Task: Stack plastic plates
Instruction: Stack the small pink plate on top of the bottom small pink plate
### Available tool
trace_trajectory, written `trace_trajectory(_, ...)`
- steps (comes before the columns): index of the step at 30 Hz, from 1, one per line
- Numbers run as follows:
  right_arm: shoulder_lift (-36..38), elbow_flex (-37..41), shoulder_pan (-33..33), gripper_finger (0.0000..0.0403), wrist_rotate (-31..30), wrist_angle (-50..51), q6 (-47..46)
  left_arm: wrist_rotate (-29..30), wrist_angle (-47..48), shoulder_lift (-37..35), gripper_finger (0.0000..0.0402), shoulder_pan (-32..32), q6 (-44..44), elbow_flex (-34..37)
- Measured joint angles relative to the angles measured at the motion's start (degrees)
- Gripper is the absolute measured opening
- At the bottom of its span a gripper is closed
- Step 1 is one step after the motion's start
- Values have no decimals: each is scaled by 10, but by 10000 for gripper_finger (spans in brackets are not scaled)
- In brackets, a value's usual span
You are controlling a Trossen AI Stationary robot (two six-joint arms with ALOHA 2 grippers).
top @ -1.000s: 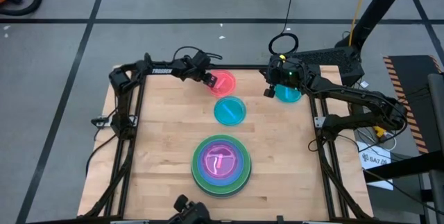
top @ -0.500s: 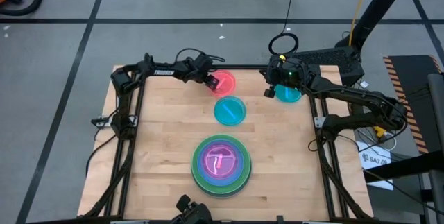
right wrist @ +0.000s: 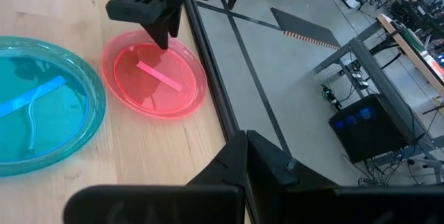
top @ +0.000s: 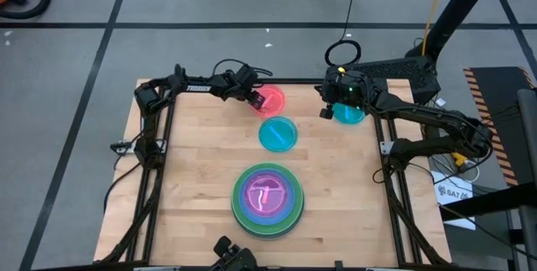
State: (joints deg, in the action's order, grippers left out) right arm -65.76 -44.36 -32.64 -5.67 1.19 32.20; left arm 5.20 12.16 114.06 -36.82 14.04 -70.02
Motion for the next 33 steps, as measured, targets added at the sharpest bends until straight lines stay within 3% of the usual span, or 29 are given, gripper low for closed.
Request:
trace_trajectory(11,0,0,0,4,0,0,0,4,0,0,192,0,0,0)
trace_trajectory(23,0,0,0,4,0,5,0,8,2,0,105,1,7,0)
trace_trajectory(33,0,0,0,4,0,4,0,9,2,0,96,1,12,0)
